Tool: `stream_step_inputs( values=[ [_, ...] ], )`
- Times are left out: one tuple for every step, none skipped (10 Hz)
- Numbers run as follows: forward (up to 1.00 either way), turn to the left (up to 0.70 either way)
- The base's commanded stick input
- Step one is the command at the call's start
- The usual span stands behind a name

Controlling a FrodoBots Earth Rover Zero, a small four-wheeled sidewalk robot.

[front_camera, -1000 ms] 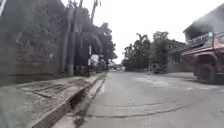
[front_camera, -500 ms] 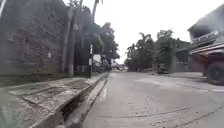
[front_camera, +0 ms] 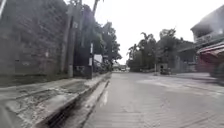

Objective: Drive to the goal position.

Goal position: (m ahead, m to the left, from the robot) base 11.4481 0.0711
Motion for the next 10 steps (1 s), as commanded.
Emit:
stream_step_inputs(
  values=[
    [0.70, -0.28],
    [0.70, -0.33],
    [0.70, -0.34],
    [0.70, -0.21],
    [0.70, -0.07],
    [0.70, 0.00],
    [0.70, 0.00],
    [0.70, 0.00],
    [0.70, 0.00],
    [0.70, 0.00]
  ],
)
